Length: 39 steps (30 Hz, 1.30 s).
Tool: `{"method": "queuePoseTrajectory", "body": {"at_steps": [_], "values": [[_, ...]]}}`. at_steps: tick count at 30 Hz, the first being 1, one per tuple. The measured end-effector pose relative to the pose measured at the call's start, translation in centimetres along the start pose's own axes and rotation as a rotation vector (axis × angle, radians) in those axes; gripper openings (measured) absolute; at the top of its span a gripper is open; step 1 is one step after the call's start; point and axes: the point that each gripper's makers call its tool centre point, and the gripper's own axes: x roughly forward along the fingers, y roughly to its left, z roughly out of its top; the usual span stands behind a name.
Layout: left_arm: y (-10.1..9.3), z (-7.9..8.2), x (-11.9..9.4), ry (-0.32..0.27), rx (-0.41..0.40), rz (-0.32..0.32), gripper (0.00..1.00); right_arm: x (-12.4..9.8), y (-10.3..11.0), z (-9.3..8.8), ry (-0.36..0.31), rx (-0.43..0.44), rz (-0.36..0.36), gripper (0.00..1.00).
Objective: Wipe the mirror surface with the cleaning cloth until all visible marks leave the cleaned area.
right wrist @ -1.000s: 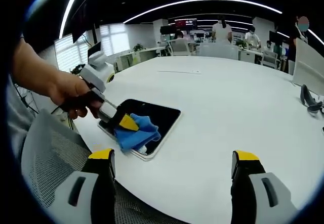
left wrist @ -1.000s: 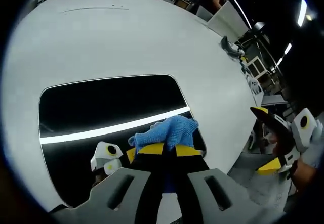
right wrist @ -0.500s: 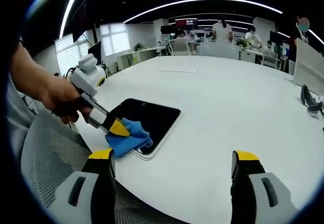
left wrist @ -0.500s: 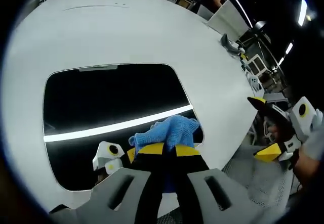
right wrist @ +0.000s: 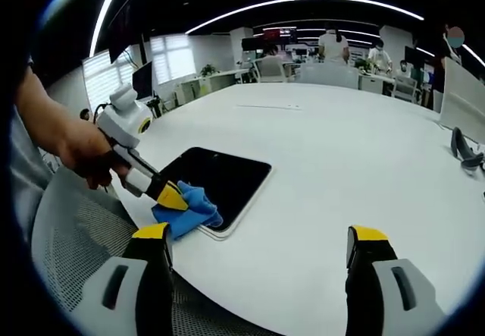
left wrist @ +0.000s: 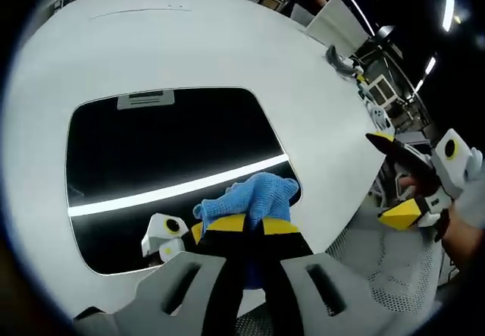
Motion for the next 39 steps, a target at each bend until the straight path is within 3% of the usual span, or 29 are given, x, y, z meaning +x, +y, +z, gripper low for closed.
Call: {"method": "queuePoseTrajectory", "body": {"at_steps": [39], "values": [[2.0,-0.7,-1.6,0.031,-0.064,-0.021,0.03,0.0,-0.1,0.0,-0.007,0.005,0.006,0.94]]}}
